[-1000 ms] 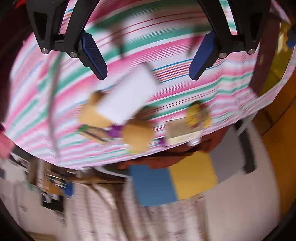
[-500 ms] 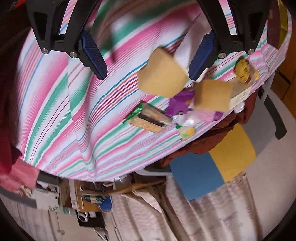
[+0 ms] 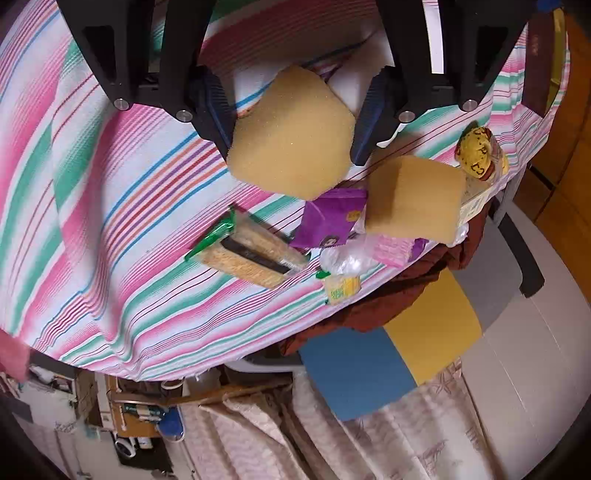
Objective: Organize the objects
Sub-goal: 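Grasp a yellow sponge with the right gripper while the left gripper approaches the white sponge, then grasp the white sponge with the left gripper and lift it toward the tray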
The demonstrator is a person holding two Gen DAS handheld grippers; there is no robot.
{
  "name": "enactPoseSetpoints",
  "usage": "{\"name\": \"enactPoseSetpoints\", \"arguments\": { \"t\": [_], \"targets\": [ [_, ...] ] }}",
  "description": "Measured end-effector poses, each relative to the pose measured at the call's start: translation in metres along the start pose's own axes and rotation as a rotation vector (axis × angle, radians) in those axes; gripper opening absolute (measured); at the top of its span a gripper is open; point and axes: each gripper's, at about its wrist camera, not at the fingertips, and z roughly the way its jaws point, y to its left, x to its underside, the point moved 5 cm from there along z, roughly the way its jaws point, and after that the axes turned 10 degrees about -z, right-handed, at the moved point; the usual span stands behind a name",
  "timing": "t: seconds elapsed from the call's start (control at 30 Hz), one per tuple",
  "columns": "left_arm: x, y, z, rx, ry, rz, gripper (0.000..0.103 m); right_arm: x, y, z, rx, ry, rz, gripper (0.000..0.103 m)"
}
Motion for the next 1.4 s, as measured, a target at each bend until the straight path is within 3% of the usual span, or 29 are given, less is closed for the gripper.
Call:
{"name": "enactPoseSetpoints", "arguments": {
  "t": [0.2, 0.43, 0.7, 0.83, 0.9, 1.03, 1.17, 1.4],
  "targets": [
    [-0.018, -0.029, 0.031, 0.044, 0.021, 0.064, 0.081, 0.008, -0.029, -0.014, 0.025, -0.097, 0.162, 0.059],
    [-0.049, -0.073, 0.072, 0.104, 0.032, 0.222, 0.081, 0.007, -0.028, -0.013, 0.035, -0.1, 0.155, 0.06],
    [-0.063, -0.098, 0.126, 0.107, 0.117, 0.346, 0.081, 0.008, -0.03, -0.014, 0.036, -0.11, 0.155, 0.06],
    [-0.06, -0.094, 0.143, 0.111, 0.137, 0.305, 0.08, 0.008, -0.031, -0.014, 0.042, -0.112, 0.149, 0.06],
    [-0.059, -0.09, 0.14, 0.129, 0.091, 0.27, 0.079, 0.008, -0.03, -0.014, 0.043, -0.113, 0.148, 0.06],
    [-0.058, -0.084, 0.137, 0.116, 0.067, 0.252, 0.067, 0.008, -0.03, -0.014, 0.043, -0.116, 0.147, 0.06],
    [-0.056, -0.078, 0.133, 0.122, 0.051, 0.228, 0.066, 0.007, -0.029, -0.014, 0.049, -0.114, 0.141, 0.06],
    [-0.047, -0.064, 0.116, 0.103, -0.006, 0.171, 0.064, 0.006, -0.017, -0.016, 0.142, -0.096, 0.066, 0.061]
  ]
}}
